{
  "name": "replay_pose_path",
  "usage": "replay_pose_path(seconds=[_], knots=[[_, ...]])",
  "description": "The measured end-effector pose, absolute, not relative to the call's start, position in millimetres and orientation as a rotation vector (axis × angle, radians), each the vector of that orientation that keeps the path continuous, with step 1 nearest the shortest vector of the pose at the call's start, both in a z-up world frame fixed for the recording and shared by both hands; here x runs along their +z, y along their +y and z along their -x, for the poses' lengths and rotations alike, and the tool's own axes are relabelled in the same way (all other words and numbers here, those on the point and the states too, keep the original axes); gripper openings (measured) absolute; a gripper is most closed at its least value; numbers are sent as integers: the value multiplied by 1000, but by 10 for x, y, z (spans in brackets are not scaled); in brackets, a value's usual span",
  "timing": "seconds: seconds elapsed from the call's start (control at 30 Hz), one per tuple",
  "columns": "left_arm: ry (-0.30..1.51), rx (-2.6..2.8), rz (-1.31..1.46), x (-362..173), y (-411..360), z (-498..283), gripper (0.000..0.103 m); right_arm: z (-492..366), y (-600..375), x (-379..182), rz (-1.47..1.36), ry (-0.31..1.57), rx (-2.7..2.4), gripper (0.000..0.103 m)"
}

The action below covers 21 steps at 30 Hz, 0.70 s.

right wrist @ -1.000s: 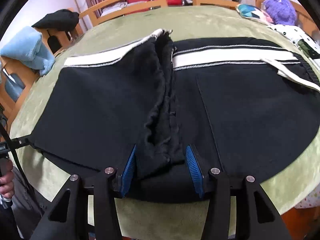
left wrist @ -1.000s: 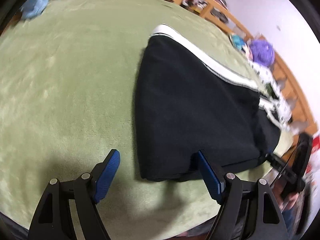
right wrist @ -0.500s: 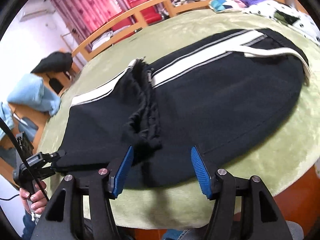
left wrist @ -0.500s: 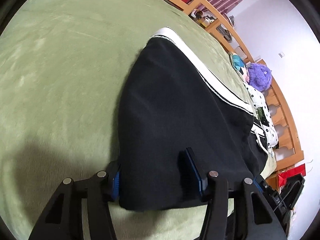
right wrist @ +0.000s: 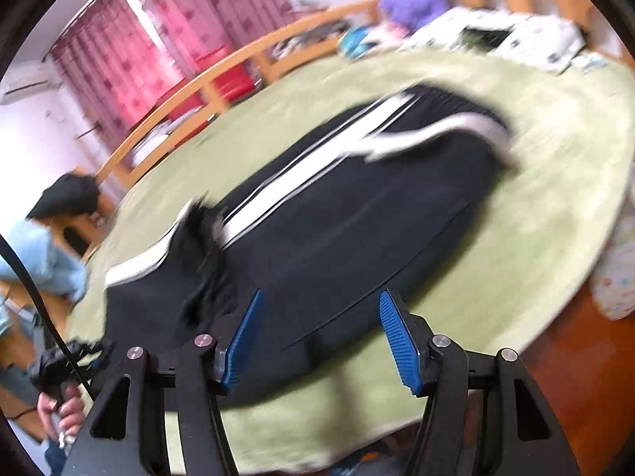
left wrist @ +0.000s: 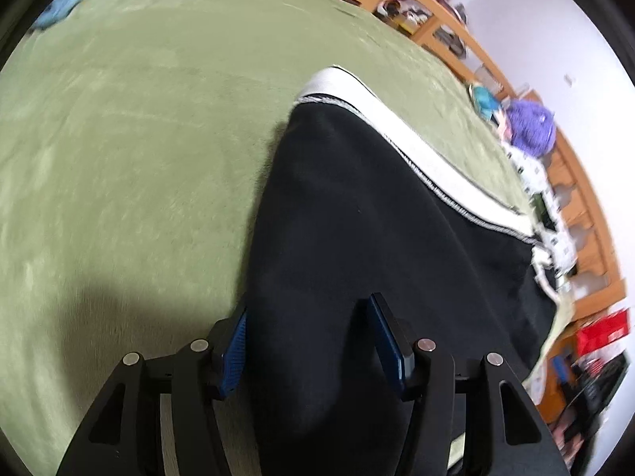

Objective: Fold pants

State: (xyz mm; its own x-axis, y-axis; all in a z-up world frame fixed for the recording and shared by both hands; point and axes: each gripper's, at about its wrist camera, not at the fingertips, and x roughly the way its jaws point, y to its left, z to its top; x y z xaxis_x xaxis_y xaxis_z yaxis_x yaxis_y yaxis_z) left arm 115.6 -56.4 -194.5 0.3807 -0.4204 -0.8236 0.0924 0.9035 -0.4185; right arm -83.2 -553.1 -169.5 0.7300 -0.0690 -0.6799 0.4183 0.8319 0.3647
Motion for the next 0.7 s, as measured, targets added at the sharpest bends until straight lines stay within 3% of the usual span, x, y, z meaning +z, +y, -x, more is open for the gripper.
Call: replay_pose_path(seconds=[0.2, 0.33, 0.4, 0.43, 0.47, 0.5, 0.53, 0.7], knots=[[1133, -311, 326, -1962, -598, -1276, 56, 486, -6270, -2067, -640, 829, -365, 76], [1130, -311, 359, -1975, -582, -1356, 52, 280, -6424, -2300, -758, 784, -278, 74], [1139, -325, 368, -1979, -568, -1376, 40, 155, -6408, -2339, -740, 780, -270, 58], [1138, -332, 383, -1980, -554, -1384, 29, 112, -6389, -2341, -729, 776, -267, 50], [1135, -349, 410, -1985, -534, -1387, 20, 79, -6382, -2355, -735, 775, -247, 32], [1127, -362, 428, -1976, -530, -1390, 15, 56, -6396, -2381, -761, 780, -231, 22], [1106, -375, 459, -1960, -492, -1373, 10, 56, -6402, -2392, -784, 771, -237, 20], [1041, -432, 547, -1773, -298, -1300, 9, 71, -6245, -2153, -744, 744, -262, 14]])
